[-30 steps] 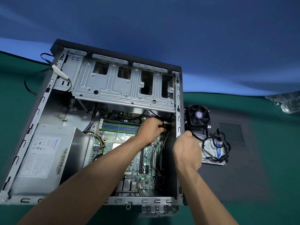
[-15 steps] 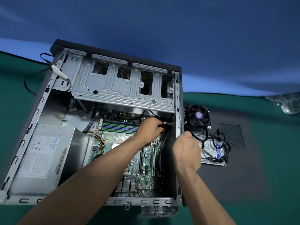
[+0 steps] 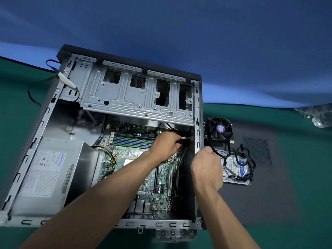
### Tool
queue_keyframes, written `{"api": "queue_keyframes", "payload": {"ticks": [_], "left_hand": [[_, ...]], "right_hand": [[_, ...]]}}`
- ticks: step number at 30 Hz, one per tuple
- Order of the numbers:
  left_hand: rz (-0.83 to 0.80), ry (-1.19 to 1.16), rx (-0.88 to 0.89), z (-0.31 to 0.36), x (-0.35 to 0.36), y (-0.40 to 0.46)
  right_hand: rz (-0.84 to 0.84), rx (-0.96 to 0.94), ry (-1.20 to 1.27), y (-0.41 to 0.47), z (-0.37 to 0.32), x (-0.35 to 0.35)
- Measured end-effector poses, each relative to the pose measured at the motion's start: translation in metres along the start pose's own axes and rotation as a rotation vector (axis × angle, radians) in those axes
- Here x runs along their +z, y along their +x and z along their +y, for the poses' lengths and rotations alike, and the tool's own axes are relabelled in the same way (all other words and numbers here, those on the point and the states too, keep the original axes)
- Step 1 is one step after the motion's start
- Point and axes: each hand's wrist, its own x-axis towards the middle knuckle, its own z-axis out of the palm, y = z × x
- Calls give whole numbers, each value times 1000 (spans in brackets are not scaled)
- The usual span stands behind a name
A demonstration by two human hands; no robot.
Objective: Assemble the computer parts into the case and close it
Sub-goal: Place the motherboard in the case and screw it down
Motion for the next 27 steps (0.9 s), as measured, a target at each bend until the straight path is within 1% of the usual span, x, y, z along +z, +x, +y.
{"api": "queue_keyframes", "payload": {"ticks": [7,18,24,27], "left_hand": [[13,-38,-34,-1,3,1],[39,-165,-97,-4,5,2],[-17,-144,-88,-4,6,3],[-13,-158,-99,-3,4,3]], "right_hand": [[-8,-1,5,0,-1,0],[-20,2,25,-1,-1,-2],[-13,0,34,-2,-1,-2],[-14,-5,37,-3,0,-2]]}}
